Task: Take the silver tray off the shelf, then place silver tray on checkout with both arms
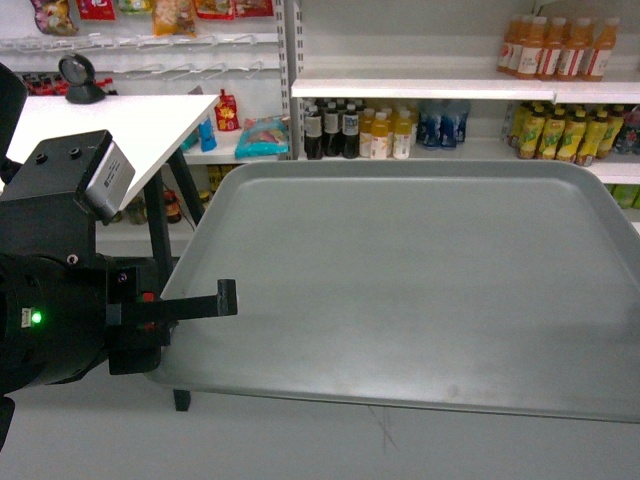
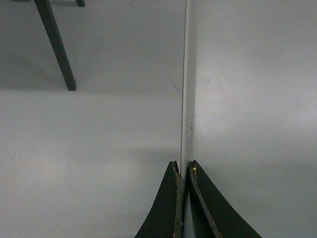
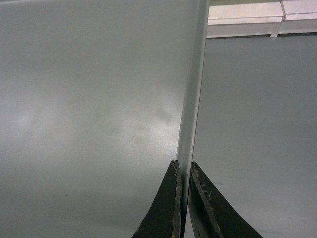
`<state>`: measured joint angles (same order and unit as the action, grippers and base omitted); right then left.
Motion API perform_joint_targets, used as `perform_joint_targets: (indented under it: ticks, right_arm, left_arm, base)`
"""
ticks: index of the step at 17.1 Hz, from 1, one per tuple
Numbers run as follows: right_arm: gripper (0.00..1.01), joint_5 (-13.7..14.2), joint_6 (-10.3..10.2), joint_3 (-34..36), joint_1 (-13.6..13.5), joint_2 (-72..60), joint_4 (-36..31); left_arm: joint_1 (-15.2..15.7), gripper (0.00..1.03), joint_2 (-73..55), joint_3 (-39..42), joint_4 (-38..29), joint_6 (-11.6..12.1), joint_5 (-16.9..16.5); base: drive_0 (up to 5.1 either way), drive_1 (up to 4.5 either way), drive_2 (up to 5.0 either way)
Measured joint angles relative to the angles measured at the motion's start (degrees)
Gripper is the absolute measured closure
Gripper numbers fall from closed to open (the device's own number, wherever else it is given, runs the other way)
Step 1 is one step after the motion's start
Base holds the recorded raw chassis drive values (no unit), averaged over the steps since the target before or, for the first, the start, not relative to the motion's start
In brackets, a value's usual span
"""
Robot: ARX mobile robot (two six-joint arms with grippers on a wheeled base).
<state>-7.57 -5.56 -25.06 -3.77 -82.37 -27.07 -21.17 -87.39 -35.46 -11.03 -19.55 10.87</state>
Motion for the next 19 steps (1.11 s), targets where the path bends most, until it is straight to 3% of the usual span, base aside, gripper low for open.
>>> perform_joint_targets:
  ticks: [19]
  right_arm:
    - [0.98,0.0,0.0,0.0,0.0,0.0,0.0]
  left_arm:
    - [0.0,1.0,0.0,0.0,0.0,0.0,0.0]
  base:
    - [-5.0,2.43,2.4]
